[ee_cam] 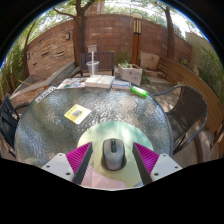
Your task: Arrange mouse
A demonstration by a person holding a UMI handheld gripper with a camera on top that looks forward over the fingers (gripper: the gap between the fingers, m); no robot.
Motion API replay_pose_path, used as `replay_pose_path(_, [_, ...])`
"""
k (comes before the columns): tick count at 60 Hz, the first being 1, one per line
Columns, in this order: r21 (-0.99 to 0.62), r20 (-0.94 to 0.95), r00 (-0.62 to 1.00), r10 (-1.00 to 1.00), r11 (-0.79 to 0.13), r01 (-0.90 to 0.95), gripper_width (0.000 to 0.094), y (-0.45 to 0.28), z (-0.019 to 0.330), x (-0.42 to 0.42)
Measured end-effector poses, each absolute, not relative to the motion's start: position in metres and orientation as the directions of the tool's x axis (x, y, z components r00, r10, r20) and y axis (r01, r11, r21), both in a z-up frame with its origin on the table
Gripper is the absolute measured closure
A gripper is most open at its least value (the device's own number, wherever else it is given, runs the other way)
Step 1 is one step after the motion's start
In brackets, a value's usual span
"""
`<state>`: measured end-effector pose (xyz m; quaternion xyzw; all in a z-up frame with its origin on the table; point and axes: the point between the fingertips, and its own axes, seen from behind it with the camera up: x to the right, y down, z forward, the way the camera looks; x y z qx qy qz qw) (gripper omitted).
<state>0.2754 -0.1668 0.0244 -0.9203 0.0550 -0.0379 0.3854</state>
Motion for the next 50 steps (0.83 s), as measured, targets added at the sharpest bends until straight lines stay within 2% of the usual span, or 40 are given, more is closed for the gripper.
replay_pose_path(6, [-0.732,0.043,0.991,-0.128,-0.679,-0.056,0.0078,-0.182,0.061,0.268])
replay_pose_path(26, [-0.794,0.128,0.981,-0.144,-0.607,0.014,0.0080,-0.293,0.180,0.231])
replay_pose_path(39, [-0.809,0.136,0.979,-0.153,-0.587,0.021,0.0077,-0.353,0.206,0.212])
replay_pose_path(50, [-0.817,0.148,0.976,-0.158,-0.576,0.030,0.0083,-0.367,0.215,0.211])
